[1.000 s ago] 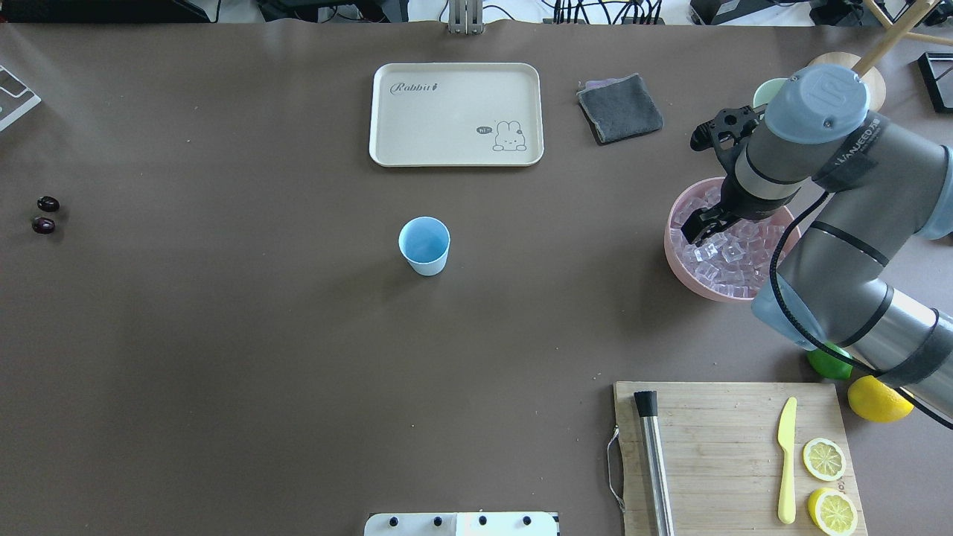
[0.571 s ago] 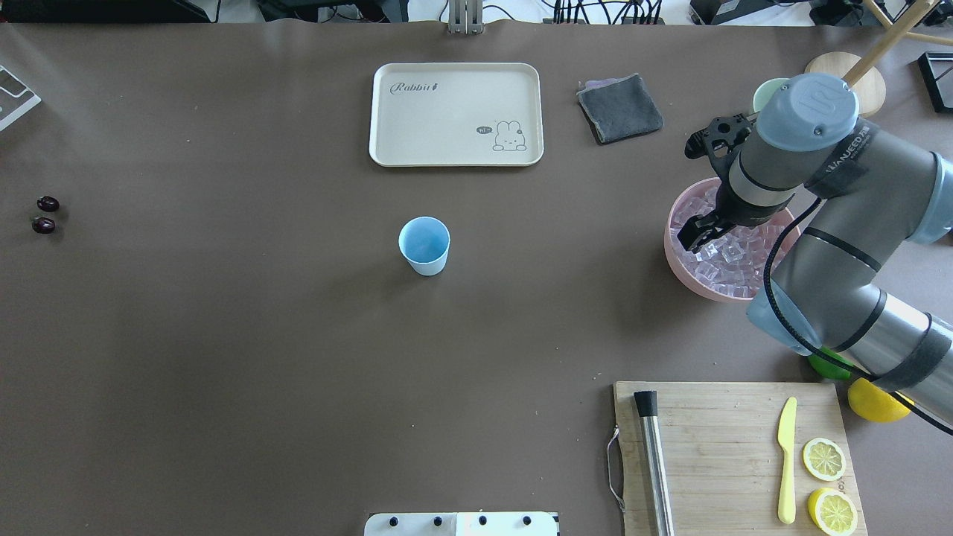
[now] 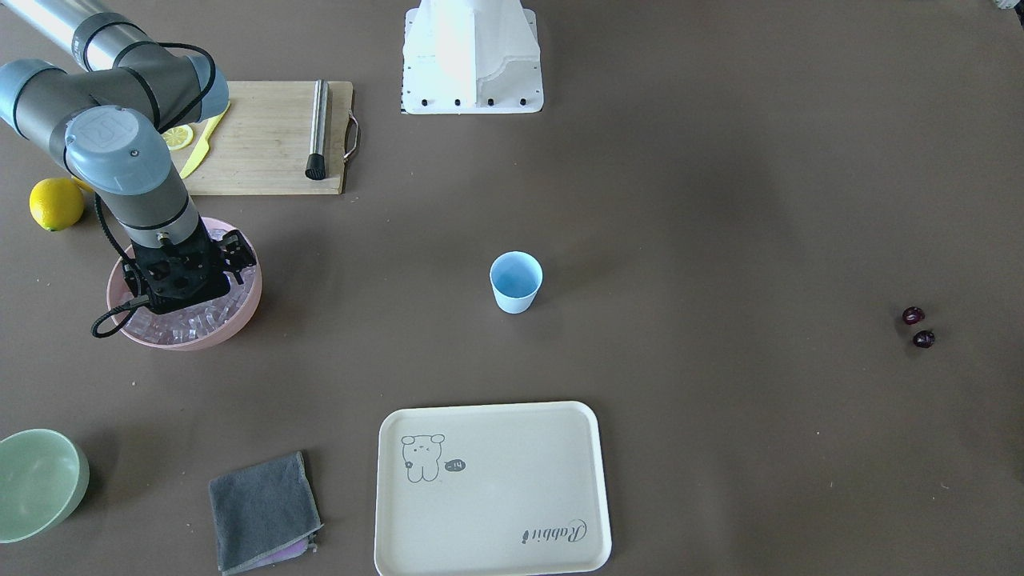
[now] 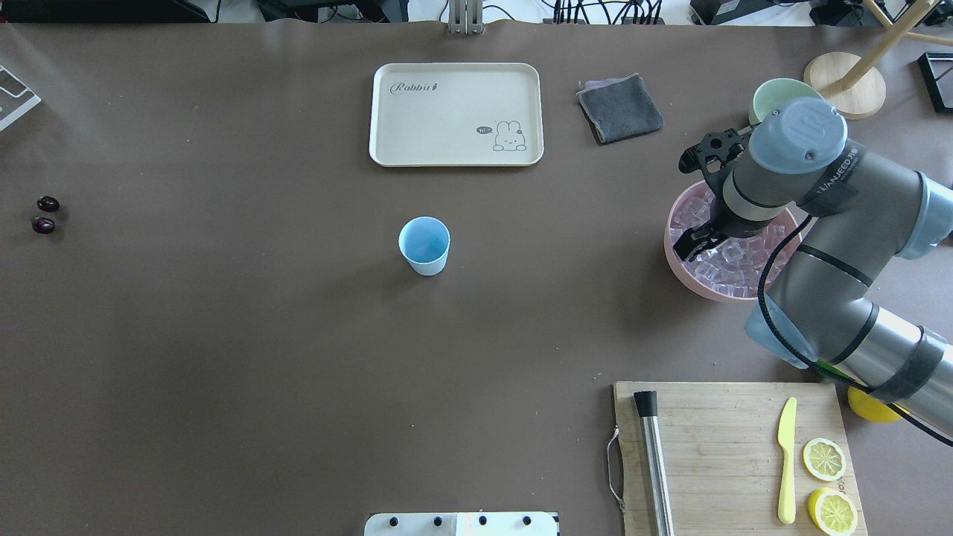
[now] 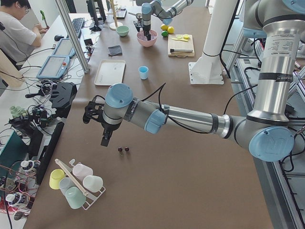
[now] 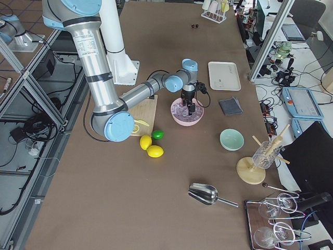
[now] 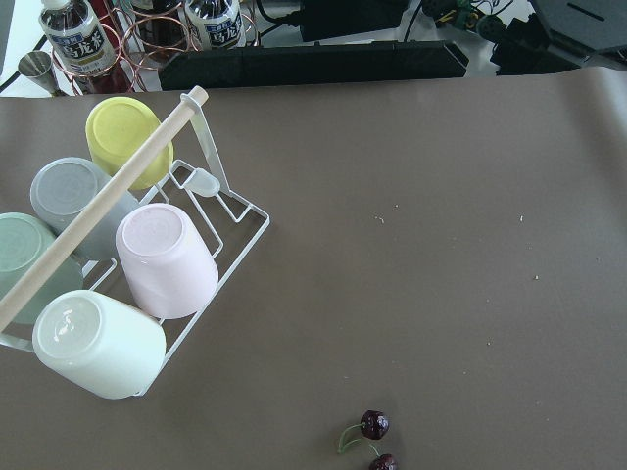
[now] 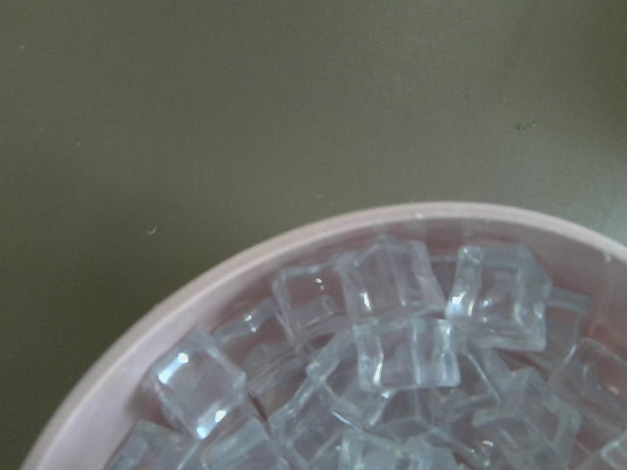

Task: Put ice and cherries in cup
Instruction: 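Close the right gripper on an ice cube and lift it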

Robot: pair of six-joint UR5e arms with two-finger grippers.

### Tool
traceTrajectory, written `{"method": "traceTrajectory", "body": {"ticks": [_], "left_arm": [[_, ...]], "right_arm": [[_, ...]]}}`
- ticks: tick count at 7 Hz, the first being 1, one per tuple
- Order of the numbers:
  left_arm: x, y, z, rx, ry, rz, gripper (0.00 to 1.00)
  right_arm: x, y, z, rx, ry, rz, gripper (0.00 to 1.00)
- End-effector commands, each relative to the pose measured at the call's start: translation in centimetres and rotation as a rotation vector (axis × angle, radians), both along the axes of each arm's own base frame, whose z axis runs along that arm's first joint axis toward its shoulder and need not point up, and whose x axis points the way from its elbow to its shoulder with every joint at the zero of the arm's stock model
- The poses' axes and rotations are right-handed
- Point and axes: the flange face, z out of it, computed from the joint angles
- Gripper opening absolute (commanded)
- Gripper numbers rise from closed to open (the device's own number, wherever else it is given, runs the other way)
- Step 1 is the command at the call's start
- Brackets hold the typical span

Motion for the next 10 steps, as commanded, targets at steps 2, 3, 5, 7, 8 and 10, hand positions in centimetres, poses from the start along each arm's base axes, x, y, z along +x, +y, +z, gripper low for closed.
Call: {"method": "traceTrajectory", "body": {"ticks": [2, 3, 5, 7, 8, 10], "left_arm": [[0.0, 0.0, 0.0, 0.001, 0.000, 0.000, 0.98], [0.0, 0.0, 0.0, 0.001, 0.000, 0.000, 0.98], [0.2, 0.1, 0.3, -0.005, 0.001, 0.003, 0.98], [0.4, 0.1, 0.4, -0.007, 0.001, 0.009, 0.98], [0.4, 0.1, 0.5, -0.008, -0.001, 0.008, 0.98], [0.4, 0.1, 0.5, -0.008, -0.001, 0.008, 0.98]], "right_arm": [[0.3, 0.3, 0.4, 0.002, -0.026, 0.026, 0.21], [0.3, 0.3, -0.1, 0.012, -0.031, 0.028, 0.00], [0.6, 0.3, -1.2, 0.032, -0.042, 0.034, 0.00], [0.8, 0.0, -1.0, 0.034, -0.032, 0.045, 0.00], [1.0, -0.1, -0.9, 0.022, -0.033, 0.059, 0.00], [1.7, -0.7, -1.6, 0.005, -0.047, 0.095, 0.00]]}}
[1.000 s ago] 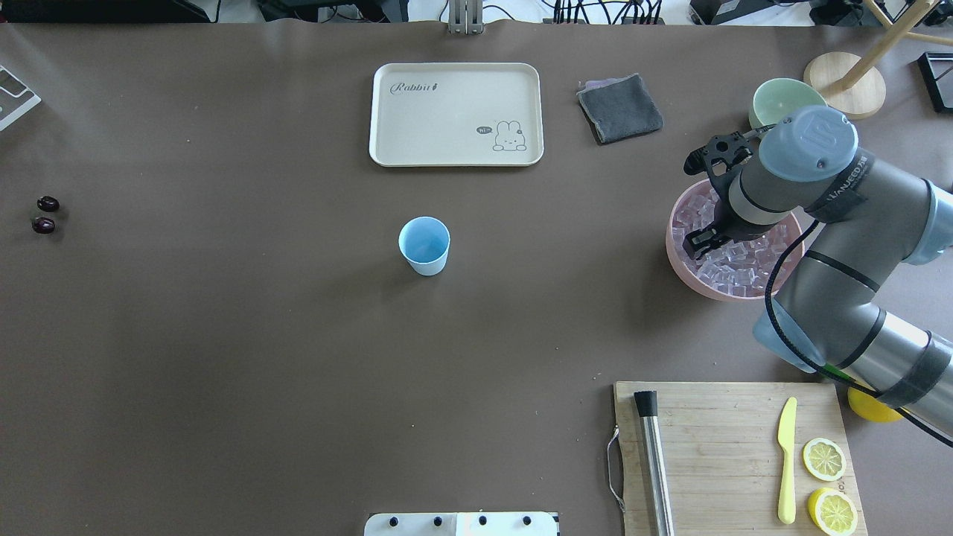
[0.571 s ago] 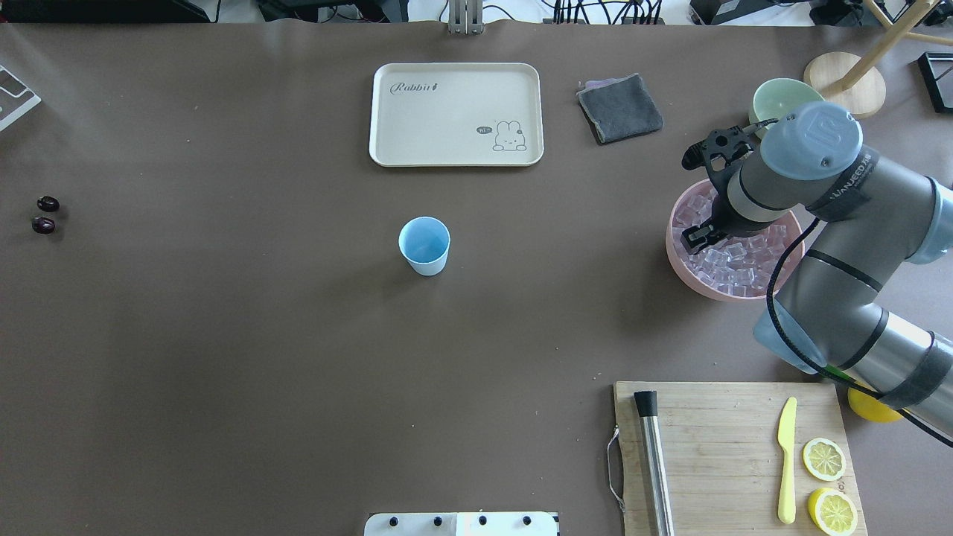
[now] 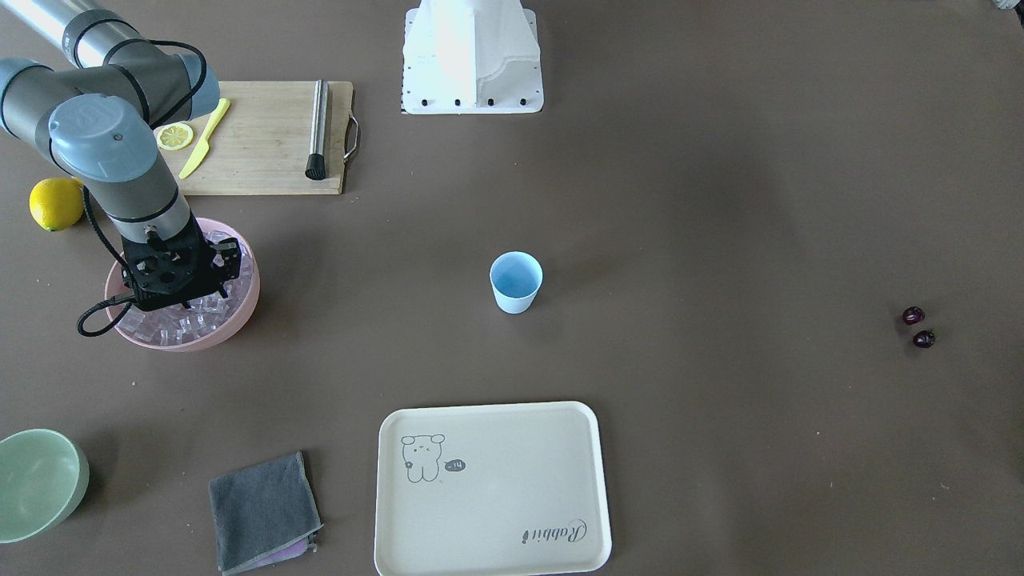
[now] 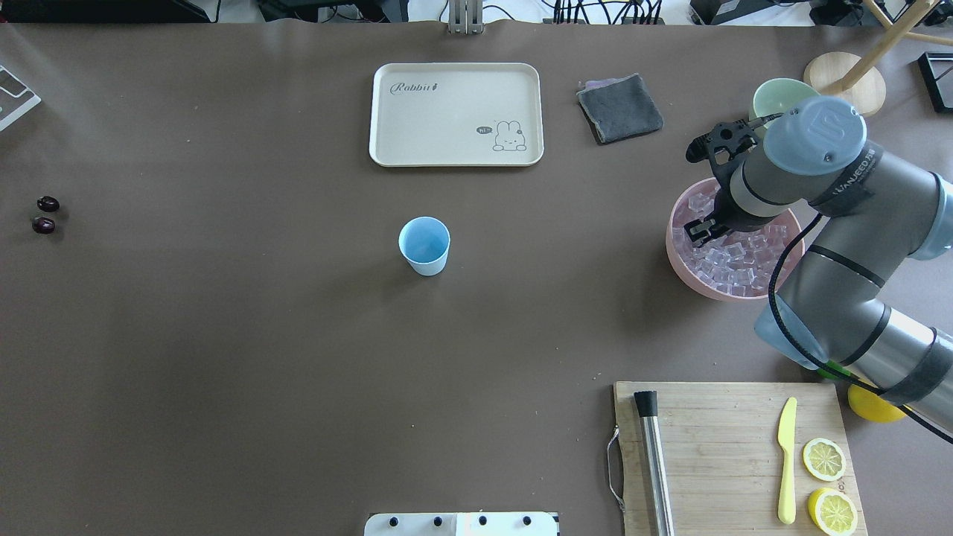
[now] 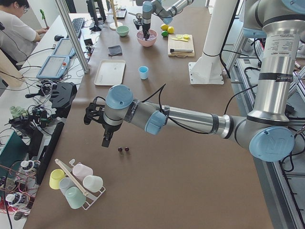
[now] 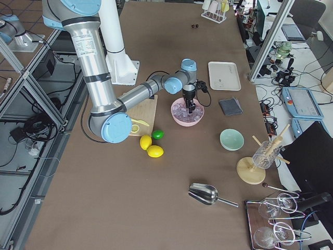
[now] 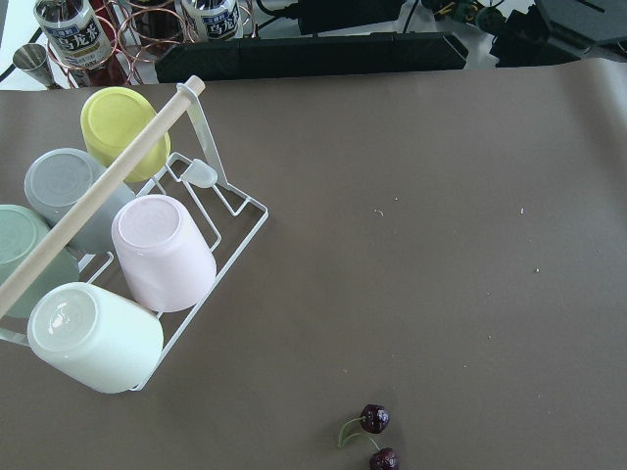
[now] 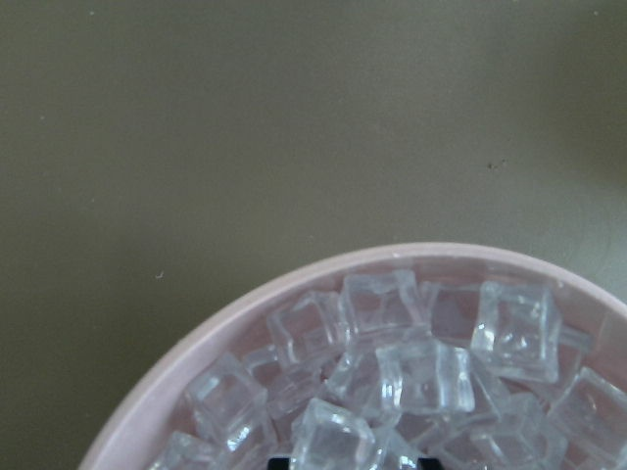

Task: Put ice and cherries in cup
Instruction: 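Close the right gripper on an ice cube and lift it, then carry the ice cube with the right gripper over the light-blue cup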

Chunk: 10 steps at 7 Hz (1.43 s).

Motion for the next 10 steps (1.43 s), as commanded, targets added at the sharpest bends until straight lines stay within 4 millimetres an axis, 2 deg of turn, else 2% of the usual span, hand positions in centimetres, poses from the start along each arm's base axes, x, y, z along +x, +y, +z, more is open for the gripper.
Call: {"method": "traceTrajectory", "body": {"ticks": [1, 4, 6, 7, 8, 10], "left_arm": [[0.0, 0.0, -0.1, 0.001, 0.000, 0.000, 0.98], [0.0, 0.0, 0.1, -0.003, 0.000, -0.001, 0.98], [0.0, 0.0, 0.2, -0.004, 0.001, -0.001, 0.98], [0.1, 0.0, 0.1, -0.003, 0.000, 0.001, 0.98], [0.1, 0.0, -0.1, 0.000, 0.000, 0.001, 0.98], [0.1, 0.0, 0.0, -0.001, 0.000, 0.001, 0.98]], "right_arm": [[1.4, -1.0, -0.5, -0.008, -0.013, 0.034, 0.00], [3.3, -1.8, -1.8, 0.002, -0.029, 0.073, 0.00], [5.6, -3.3, -4.1, -0.011, -0.097, 0.094, 0.00], [6.6, -3.2, -6.0, 0.011, -0.135, 0.097, 0.00], [6.3, -3.8, -8.5, 0.040, -0.161, 0.096, 0.00], [4.6, -5.0, -15.9, 0.057, -0.253, 0.151, 0.00]]}}
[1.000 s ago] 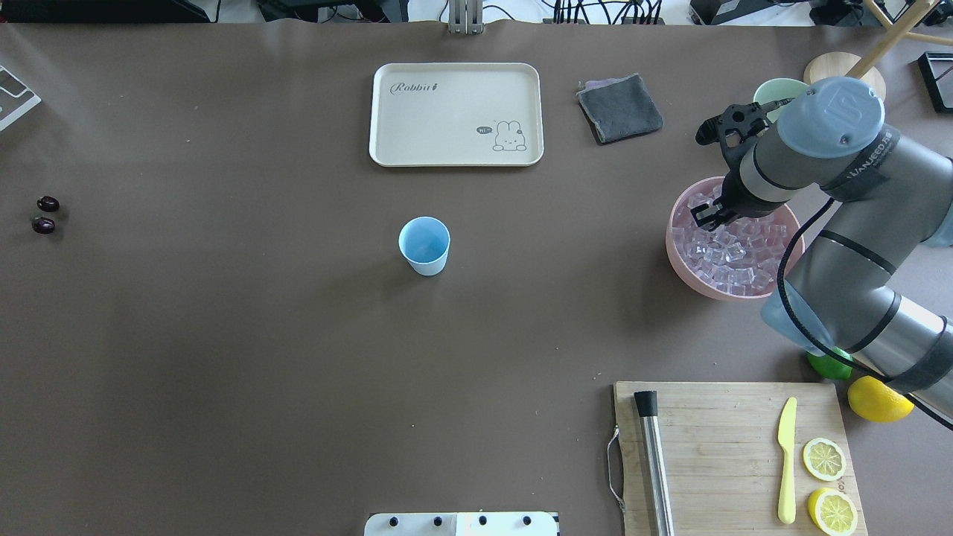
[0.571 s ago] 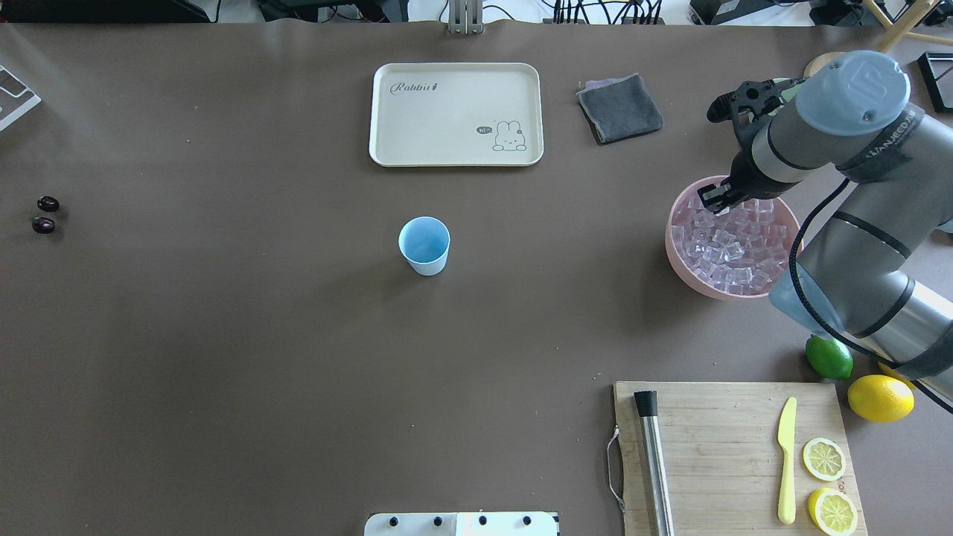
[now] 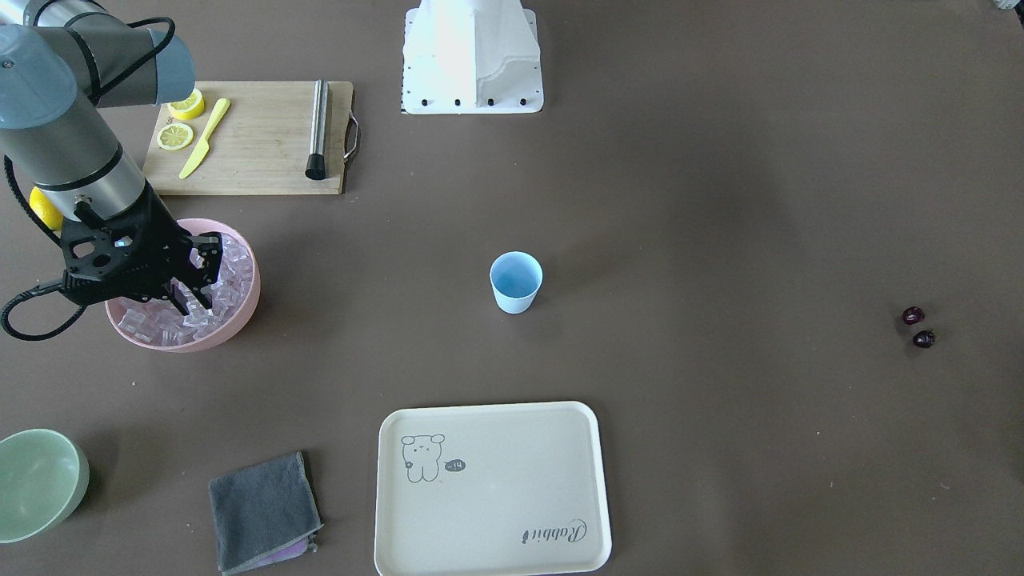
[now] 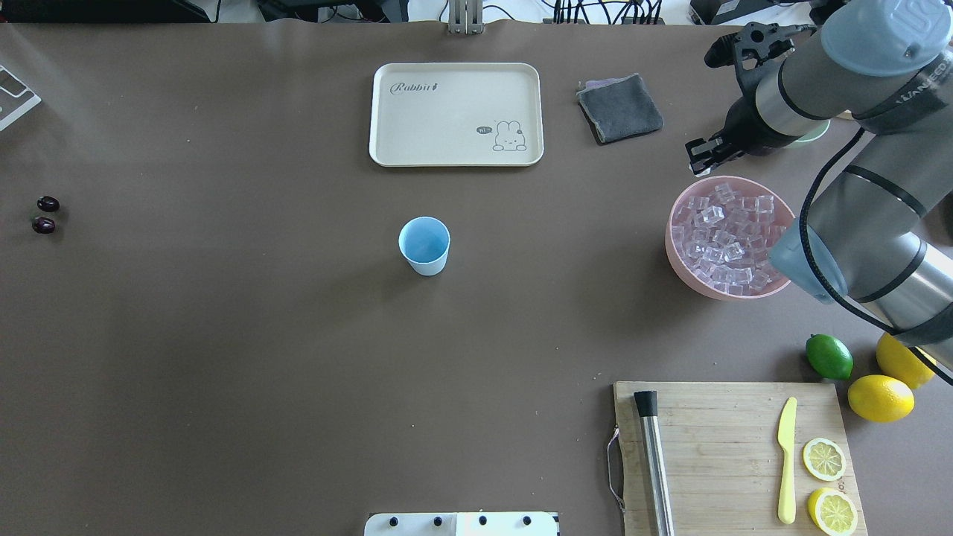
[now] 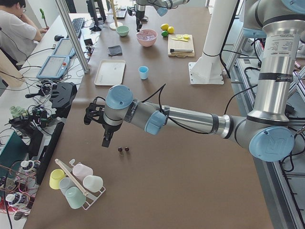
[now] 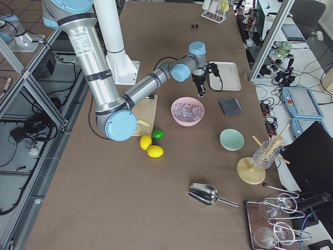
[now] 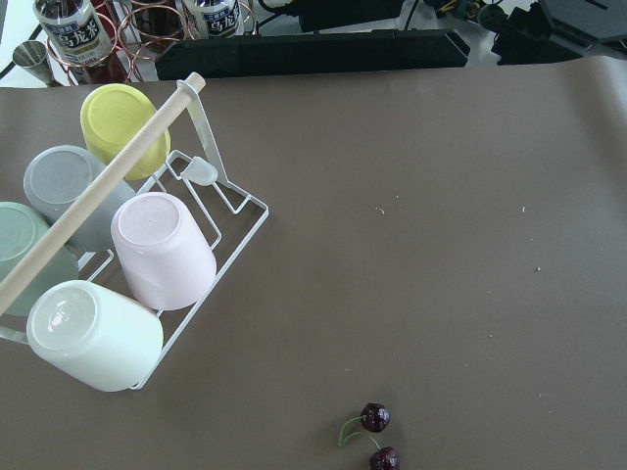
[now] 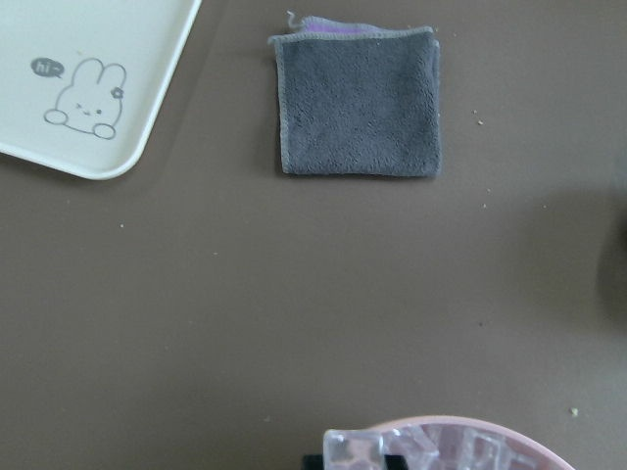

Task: Put ice and cherries in cup
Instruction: 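Carry the ice cube with the right gripper over the light-blue cup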

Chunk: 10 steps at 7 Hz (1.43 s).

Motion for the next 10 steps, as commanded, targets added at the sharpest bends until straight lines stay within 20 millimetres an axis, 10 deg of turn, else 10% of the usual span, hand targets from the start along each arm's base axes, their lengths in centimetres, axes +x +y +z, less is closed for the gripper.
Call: {"method": "traceTrajectory", "body": {"ticks": [1, 4, 7, 10], "left_arm": [[0.0, -0.1, -0.2, 0.002, 0.000, -0.001, 0.98], [0.0, 0.0, -0.2, 0.001, 0.004, 0.000, 0.98], [0.0, 0.1, 0.4, -0.008, 0.005, 0.001, 0.98], [0.1, 0.1, 0.4, -0.010, 0.005, 0.003, 0.98]], "right_arm": [[-2.7, -0.9, -8.2, 0.013, -0.104, 0.044, 0.00], [-9.9, -0.4, -16.1, 0.070, -0.178, 0.004, 0.00], [-19.9, 2.0, -17.2, 0.157, -0.266, -0.041, 0.00], [-25.5, 6.0, -19.0, 0.187, -0.275, -0.043, 0.00]]}}
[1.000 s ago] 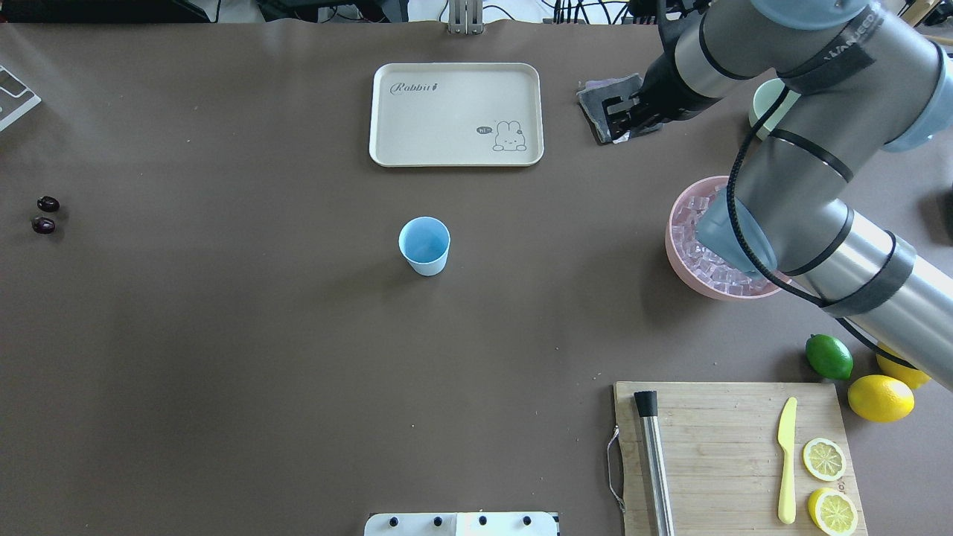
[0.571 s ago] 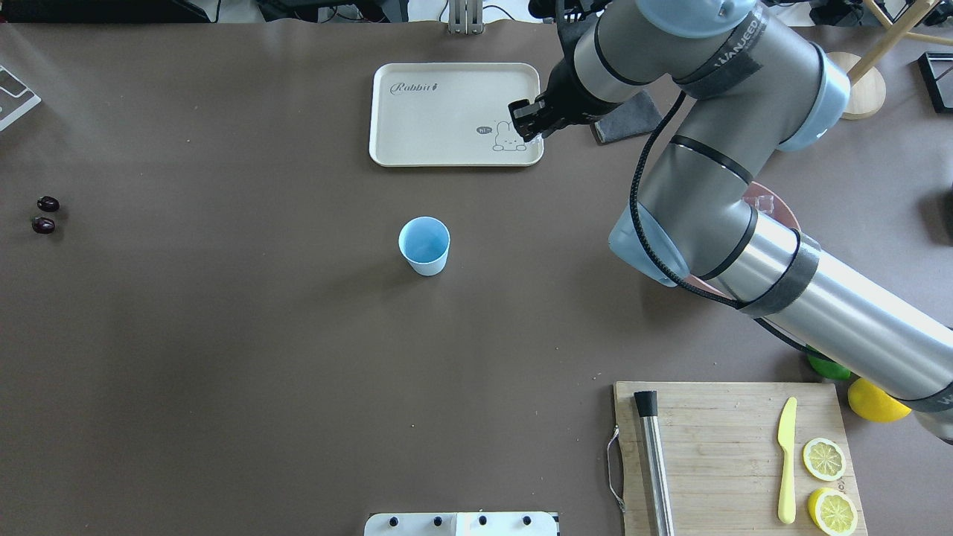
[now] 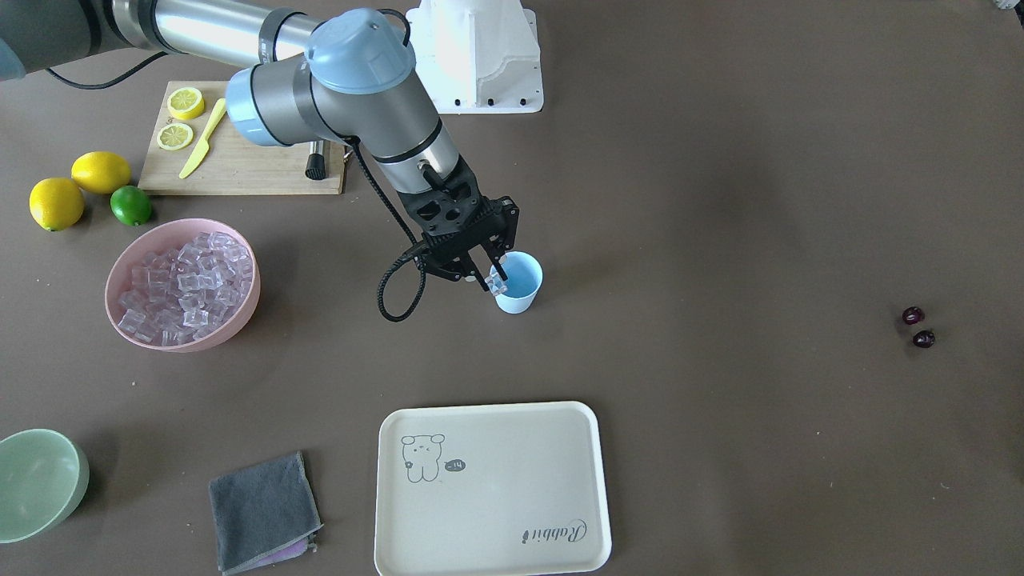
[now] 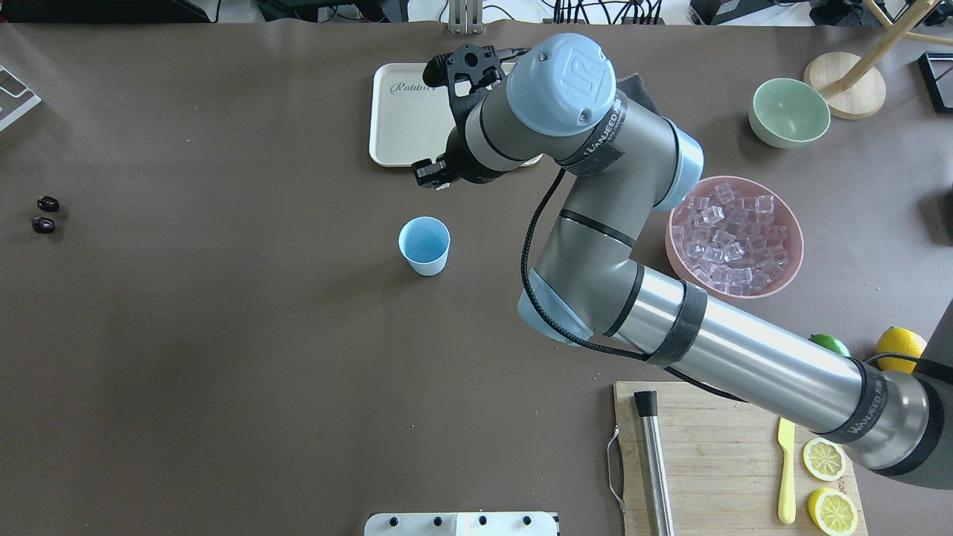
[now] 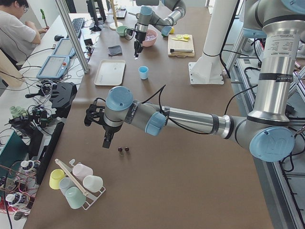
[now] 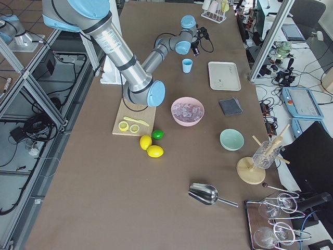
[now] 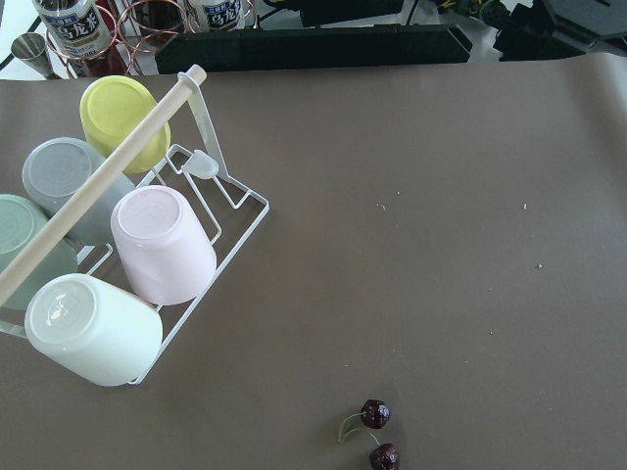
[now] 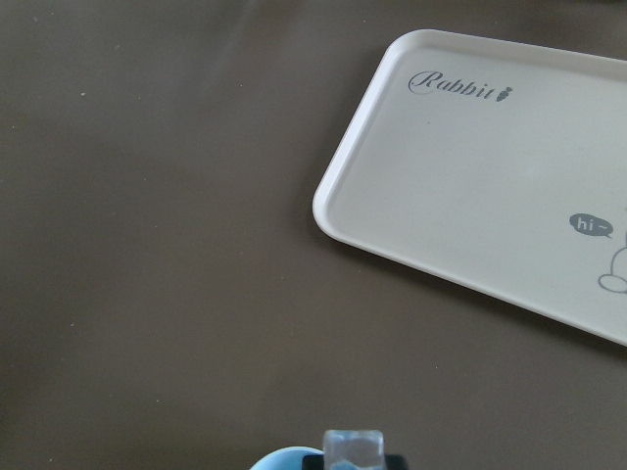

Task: Put ice and cherries in cup
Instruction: 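Carry the ice cube with the right gripper over the light-blue cup, then open the right gripper to drop the ice cube into the cup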

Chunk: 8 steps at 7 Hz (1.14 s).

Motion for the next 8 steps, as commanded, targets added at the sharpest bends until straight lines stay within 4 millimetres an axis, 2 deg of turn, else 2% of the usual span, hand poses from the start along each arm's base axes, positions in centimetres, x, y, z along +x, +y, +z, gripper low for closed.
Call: {"method": "traceTrajectory", "body": {"ticks": [1, 4, 6, 7, 8], "left_arm": [[0.1, 0.0, 0.0, 0.000, 0.000, 0.001, 0.98], [0.0, -0.1, 0.8, -0.012, -0.003, 0.002, 0.98], [0.2, 0.5, 1.1, -0.019, 0.005, 0.006, 0.98], [0.2, 1.0, 1.6, -0.003, 0.004, 0.006, 0.98], [0.2, 1.4, 1.7, 0.012, 0.003, 0.005, 0.98]], "right_arm": [[-2.8, 2.0, 0.2, 0.016, 0.013, 0.003, 0.00], [-4.3, 3.3, 1.1, 0.013, 0.026, -0.018, 0.00], [-4.3, 3.2, 1.4, 0.009, 0.030, -0.020, 1.00], [-4.2, 3.1, 1.2, 0.008, 0.026, -0.016, 1.00], [-3.1, 2.3, 0.9, 0.007, 0.019, -0.006, 1.00]]}}
